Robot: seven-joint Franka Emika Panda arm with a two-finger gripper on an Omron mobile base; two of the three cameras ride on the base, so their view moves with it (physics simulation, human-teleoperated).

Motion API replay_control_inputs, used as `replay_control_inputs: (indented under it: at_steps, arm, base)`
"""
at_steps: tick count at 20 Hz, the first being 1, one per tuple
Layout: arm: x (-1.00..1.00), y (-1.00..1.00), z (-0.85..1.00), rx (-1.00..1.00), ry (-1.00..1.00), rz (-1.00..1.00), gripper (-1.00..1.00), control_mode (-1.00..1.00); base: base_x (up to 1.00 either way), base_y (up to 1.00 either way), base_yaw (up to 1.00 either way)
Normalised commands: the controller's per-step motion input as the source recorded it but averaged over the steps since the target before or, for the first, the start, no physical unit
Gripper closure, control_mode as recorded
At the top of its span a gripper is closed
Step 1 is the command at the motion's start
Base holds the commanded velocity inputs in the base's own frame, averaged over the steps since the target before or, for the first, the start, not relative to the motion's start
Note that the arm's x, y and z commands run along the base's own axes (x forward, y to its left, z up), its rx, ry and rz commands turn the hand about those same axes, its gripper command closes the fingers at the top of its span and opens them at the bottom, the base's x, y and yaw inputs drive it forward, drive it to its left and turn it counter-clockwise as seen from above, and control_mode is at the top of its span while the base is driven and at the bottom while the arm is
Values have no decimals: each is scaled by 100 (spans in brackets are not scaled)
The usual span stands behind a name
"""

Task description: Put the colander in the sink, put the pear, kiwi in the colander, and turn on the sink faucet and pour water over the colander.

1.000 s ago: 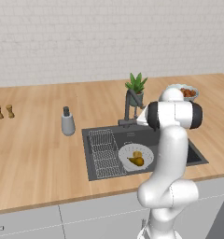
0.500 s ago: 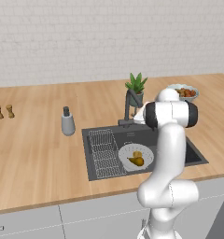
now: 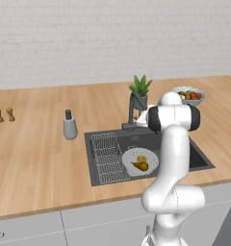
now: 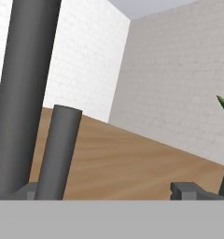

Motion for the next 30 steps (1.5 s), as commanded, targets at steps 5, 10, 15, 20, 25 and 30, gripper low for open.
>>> replay_control_inputs:
  at_steps: [5, 10, 15, 20, 25, 30]
  arm:
    - [6, 3, 0, 0, 0, 0, 100, -100]
    - [0, 0, 0, 0, 0, 0, 100, -100]
    - [0, 0, 1, 0, 0, -1, 100, -100]
    - [1, -10, 13, 0, 0, 0, 100, -100]
    - [2, -23, 13, 0, 2, 0, 100, -100]
    - [7, -34, 9, 0, 4, 0, 100, -100]
  base:
    - [0, 0, 0]
    - [0, 0, 0]
    - [0, 0, 0]
    - [0, 0, 0]
    - [0, 0, 0]
    - [0, 0, 0]
